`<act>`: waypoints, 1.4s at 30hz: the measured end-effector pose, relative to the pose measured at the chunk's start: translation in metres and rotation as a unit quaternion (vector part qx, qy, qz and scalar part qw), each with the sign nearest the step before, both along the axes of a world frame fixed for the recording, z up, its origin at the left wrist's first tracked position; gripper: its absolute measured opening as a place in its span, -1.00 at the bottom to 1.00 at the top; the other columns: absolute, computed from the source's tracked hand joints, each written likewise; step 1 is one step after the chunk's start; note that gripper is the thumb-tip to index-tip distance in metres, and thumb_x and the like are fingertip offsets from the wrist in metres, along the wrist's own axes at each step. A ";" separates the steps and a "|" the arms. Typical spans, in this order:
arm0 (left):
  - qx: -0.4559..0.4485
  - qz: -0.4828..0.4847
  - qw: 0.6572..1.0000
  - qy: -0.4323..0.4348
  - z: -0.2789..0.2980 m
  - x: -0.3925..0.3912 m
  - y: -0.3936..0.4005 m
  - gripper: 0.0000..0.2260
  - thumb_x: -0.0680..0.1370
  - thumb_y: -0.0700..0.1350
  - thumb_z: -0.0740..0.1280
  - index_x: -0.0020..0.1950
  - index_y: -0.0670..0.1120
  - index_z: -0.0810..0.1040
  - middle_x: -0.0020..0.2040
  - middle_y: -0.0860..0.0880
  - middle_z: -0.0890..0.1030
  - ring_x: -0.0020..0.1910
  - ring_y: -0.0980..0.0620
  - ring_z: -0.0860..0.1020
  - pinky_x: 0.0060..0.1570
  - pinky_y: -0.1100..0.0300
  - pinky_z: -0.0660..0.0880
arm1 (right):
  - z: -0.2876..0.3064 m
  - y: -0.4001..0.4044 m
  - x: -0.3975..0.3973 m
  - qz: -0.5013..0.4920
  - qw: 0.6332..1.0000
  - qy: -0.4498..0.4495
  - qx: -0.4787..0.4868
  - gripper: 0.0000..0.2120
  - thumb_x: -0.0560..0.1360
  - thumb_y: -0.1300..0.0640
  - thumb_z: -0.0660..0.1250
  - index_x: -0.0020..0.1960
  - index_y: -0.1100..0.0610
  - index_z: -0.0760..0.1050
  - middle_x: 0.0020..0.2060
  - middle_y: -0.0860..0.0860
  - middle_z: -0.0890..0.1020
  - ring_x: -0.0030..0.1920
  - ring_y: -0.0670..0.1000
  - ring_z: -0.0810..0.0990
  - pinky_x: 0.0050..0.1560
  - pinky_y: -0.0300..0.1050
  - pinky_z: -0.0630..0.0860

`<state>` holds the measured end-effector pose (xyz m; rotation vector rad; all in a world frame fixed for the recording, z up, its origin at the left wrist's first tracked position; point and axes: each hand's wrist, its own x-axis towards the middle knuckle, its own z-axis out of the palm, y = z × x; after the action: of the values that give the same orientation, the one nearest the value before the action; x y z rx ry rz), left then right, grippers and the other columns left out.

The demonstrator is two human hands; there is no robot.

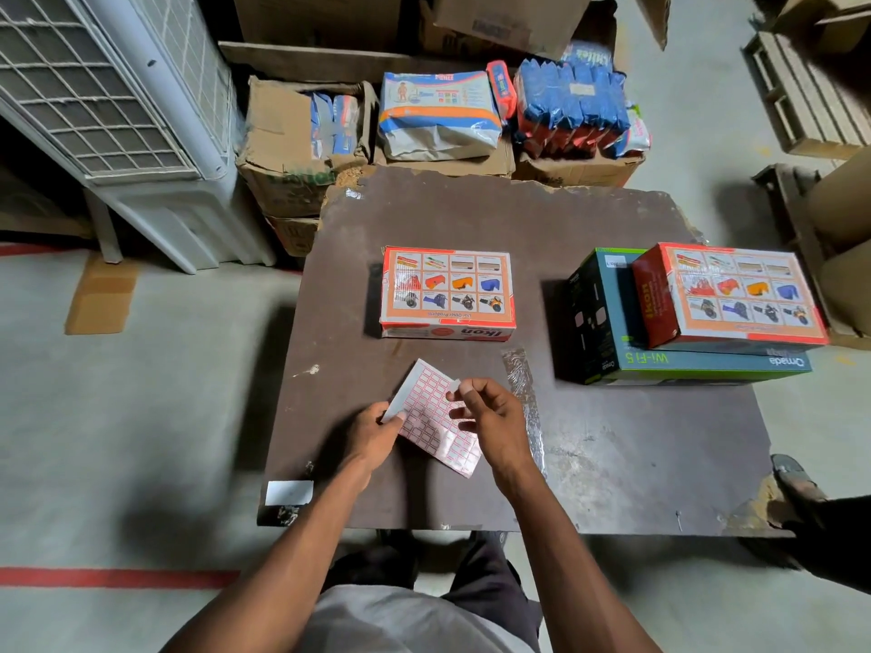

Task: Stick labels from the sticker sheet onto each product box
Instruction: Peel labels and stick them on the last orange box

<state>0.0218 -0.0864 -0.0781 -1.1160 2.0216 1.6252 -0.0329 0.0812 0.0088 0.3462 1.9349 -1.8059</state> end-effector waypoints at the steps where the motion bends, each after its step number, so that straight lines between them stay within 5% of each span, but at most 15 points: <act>1: -0.029 -0.018 0.999 -0.018 0.002 0.000 0.000 -0.62 0.59 -0.06 0.40 0.38 -0.13 0.53 0.29 -0.01 0.59 0.24 -0.04 0.55 0.24 0.16 0.43 | 0.000 0.000 0.000 -0.001 1.000 -0.004 -0.002 -0.79 0.65 0.13 0.33 0.06 0.31 0.59 -0.04 0.13 0.74 -0.23 -0.03 0.66 -0.16 -0.15 0.54; 4: -0.143 -0.037 0.989 -0.024 0.006 -0.001 -0.001 -0.56 0.55 0.04 0.43 0.40 -0.04 0.52 0.38 -0.12 0.53 0.34 -0.15 0.49 0.36 0.03 0.41 | -0.001 -0.002 0.001 -0.001 1.000 -0.008 -0.009 -0.78 0.65 0.12 0.33 0.07 0.29 0.60 -0.05 0.10 0.74 -0.21 -0.01 0.66 -0.16 -0.16 0.55; 7: 0.004 0.011 0.998 0.056 0.032 -0.009 0.004 -0.90 0.61 -0.07 0.37 0.05 -0.05 0.65 0.01 -0.07 0.70 -0.03 -0.10 0.63 -0.08 0.17 0.54 | -0.003 -0.005 0.000 0.001 1.000 -0.005 -0.013 -0.78 0.65 0.11 0.33 0.06 0.29 0.59 -0.10 0.05 0.73 -0.23 -0.01 0.64 -0.19 -0.18 0.53; 9: 0.136 0.041 0.989 0.049 0.052 -0.016 0.010 -0.79 0.65 -0.03 0.31 -0.04 -0.11 0.66 -0.16 -0.05 0.67 -0.21 -0.01 0.57 -0.28 0.26 0.43 | -0.004 -0.006 0.001 0.004 1.000 0.003 -0.013 -0.80 0.65 0.13 0.33 0.05 0.28 0.59 -0.14 0.03 0.72 -0.25 -0.03 0.63 -0.21 -0.18 0.52; 15: 0.256 0.085 0.963 -0.001 0.083 -0.033 0.017 -0.61 0.62 0.14 0.33 -0.01 -0.20 0.66 -0.20 -0.11 0.68 -0.31 0.04 0.55 -0.31 0.22 0.42 | -0.005 -0.007 -0.004 0.011 0.998 0.066 -0.008 -0.90 0.64 0.21 0.35 -0.03 0.17 0.61 -0.19 0.06 0.69 -0.25 0.02 0.60 -0.24 -0.22 0.51; 21: 0.318 0.088 0.944 -0.025 0.088 -0.037 0.018 -0.72 0.59 0.04 0.38 -0.04 -0.19 0.64 -0.21 -0.10 0.65 -0.30 0.05 0.53 -0.30 0.23 0.42 | -0.012 0.000 -0.007 0.033 0.990 0.133 0.028 -0.90 0.62 0.22 0.37 -0.05 0.15 0.64 -0.20 0.03 0.68 -0.23 0.01 0.60 -0.17 -0.16 0.56; 30: 0.344 0.083 0.935 0.004 0.088 -0.040 0.021 -0.79 0.56 -0.13 0.43 0.14 -0.21 0.65 -0.06 -0.16 0.71 -0.26 0.07 0.58 -0.26 0.24 0.48 | -0.013 0.006 -0.007 0.042 0.985 0.162 0.030 -0.89 0.64 0.23 0.35 -0.01 0.13 0.64 -0.15 -0.04 0.69 -0.21 0.01 0.62 -0.15 -0.14 0.58; 37: 0.336 0.089 0.937 0.045 0.088 -0.045 0.023 -0.76 0.54 -0.33 0.40 0.21 -0.21 0.59 -0.18 -0.11 0.64 -0.26 0.09 0.54 -0.29 0.27 0.47 | -0.013 0.008 -0.012 0.057 0.983 0.167 0.047 -0.89 0.64 0.20 0.35 -0.01 0.10 0.66 -0.15 -0.05 0.70 -0.19 0.07 0.64 -0.13 -0.07 0.62; 42: 0.209 0.039 0.974 0.082 0.088 -0.047 0.022 -0.73 0.38 -0.09 0.52 0.06 0.04 0.67 -0.03 -0.11 0.73 -0.09 -0.05 0.62 -0.08 0.06 0.49 | -0.011 0.011 -0.012 0.056 0.985 0.154 0.053 -0.89 0.64 0.16 0.35 0.01 0.09 0.65 -0.17 -0.01 0.70 -0.19 0.11 0.65 -0.19 -0.19 0.57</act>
<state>-0.0256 -0.0639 0.0103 -0.9406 1.6253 2.1171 -0.0447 0.0922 -0.0021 -0.0117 2.2149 -1.7708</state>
